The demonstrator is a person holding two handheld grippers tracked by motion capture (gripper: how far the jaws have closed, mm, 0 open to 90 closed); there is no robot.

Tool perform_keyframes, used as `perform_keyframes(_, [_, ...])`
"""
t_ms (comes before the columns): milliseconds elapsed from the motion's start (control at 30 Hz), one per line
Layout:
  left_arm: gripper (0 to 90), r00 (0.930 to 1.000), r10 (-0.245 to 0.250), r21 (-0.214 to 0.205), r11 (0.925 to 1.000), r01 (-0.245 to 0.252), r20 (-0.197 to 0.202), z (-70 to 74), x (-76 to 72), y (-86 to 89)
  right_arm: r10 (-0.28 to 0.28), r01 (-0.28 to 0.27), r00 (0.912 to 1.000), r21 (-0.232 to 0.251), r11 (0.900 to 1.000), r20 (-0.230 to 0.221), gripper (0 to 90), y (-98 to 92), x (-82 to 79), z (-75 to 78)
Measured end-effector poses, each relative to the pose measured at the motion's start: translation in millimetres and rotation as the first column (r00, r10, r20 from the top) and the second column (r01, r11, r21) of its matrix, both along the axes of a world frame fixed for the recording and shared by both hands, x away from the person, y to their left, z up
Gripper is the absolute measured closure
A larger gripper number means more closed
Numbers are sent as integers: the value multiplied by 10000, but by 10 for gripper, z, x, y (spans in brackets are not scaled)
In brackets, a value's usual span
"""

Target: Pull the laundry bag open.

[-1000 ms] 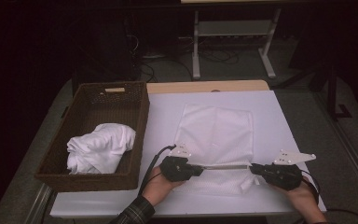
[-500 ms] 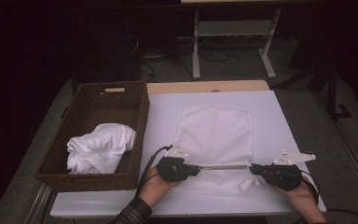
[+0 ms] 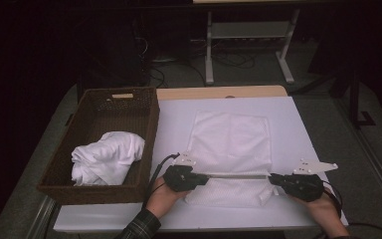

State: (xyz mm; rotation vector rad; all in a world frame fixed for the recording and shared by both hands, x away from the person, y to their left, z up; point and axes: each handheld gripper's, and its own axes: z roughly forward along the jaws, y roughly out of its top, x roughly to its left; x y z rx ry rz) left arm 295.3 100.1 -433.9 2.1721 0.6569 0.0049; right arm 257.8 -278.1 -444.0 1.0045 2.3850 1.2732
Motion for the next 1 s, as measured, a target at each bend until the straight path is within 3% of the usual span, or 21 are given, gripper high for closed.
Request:
perform_keyframes(467, [862,9993,364,174,9992,-362,-101,-31,46,31,-522,519,9986,-341,9981,-90,841,-90,38,-26])
perform_keyframes(833, [862,9953,972,292,9948,-973,48,-50,153,54,-968,959,9952,-497,9941,-165,842,-169,67,-44])
perform_keyframes(1000, [862,9946,1005,410,9940,-1015,250,-47,220,-1,-1166,1156,9931,-579,9916,-138,843,-200,72,-46])
